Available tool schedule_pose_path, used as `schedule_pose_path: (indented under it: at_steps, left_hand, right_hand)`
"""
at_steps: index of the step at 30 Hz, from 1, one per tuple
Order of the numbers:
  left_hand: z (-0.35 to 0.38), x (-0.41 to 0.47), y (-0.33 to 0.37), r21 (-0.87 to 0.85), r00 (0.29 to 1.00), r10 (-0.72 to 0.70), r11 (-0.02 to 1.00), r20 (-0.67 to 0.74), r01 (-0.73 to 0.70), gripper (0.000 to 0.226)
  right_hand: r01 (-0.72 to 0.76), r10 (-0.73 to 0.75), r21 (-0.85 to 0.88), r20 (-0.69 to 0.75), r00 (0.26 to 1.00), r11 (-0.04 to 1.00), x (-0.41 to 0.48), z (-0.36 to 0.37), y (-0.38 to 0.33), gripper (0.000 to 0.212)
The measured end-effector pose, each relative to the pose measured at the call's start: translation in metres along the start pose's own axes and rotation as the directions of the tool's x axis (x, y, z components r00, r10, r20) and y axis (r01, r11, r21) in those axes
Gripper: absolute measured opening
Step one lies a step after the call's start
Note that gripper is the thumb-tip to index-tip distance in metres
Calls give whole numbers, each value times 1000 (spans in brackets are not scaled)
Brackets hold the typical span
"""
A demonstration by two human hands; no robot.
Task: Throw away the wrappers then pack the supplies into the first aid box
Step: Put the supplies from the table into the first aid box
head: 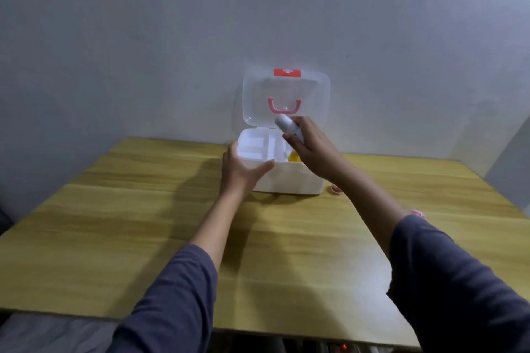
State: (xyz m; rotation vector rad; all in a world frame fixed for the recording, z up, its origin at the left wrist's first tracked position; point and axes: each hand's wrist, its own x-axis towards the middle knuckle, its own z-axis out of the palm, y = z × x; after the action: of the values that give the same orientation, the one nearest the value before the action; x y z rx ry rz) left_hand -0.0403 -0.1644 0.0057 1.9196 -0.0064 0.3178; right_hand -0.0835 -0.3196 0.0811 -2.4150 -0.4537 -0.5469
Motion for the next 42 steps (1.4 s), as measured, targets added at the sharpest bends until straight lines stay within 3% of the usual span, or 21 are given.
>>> schedule_pose_path:
  at_steps: [5,10,16,27,36,42]
  left_hand:
    - [-2,7,-2,62,1000,17,998,1,-17,91]
    - [0,6,-6,-46,1000,-16,999,1,16,98]
    - [1,3,-6,-88,999,-34,996,-4,34,96]
    - [1,2,-6,-86,1000,-22,996,2,22,90]
    - [-1,0,-3,-100,999,-29,995,17,30,99]
    - [-3,-3,-3,-105,1000,-3,994,23,6,95]
  right_hand:
    - [16,-7,-45,209,978,999,57,34,-6,36]
    - [-8,85,-195,390,917,981,77,64,6,46]
    - [-28,106,-187,419,902,982,79,64,7,60]
    - [-107,191,-204,456,869,973,79,49,-1,57]
    - [-80,194,-292,383,903,953,80,57,2,58]
    - [-112,239,-290,448,862,950,85,37,-1,59]
